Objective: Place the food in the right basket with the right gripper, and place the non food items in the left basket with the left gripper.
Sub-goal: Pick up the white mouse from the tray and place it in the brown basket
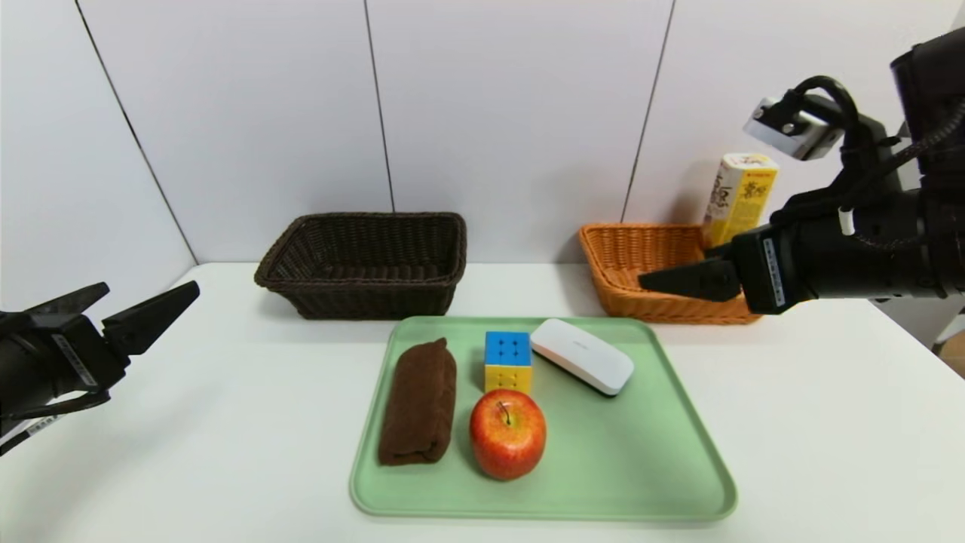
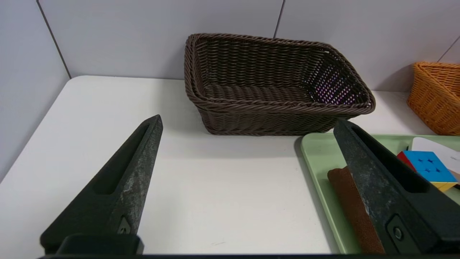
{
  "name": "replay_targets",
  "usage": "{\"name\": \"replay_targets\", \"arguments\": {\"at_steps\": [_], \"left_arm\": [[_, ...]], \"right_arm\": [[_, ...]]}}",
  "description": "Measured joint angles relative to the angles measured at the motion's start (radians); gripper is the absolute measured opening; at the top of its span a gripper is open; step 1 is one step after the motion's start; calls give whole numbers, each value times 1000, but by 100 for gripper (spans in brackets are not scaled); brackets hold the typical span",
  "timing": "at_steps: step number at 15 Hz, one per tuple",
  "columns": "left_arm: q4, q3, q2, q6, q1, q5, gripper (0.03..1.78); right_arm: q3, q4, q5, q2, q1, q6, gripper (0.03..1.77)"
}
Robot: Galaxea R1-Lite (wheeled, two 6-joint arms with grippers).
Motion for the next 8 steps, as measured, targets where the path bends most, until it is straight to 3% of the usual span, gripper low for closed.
{"name": "replay_targets", "arguments": {"at_steps": [3, 8], "left_arm": [[4, 2, -26, 5, 0, -1, 169], [4, 7, -36, 6, -1, -2, 169]], "right_arm": [[-110, 204, 4, 111, 68, 44, 169], [-220, 225, -2, 332, 90, 0, 169]]}}
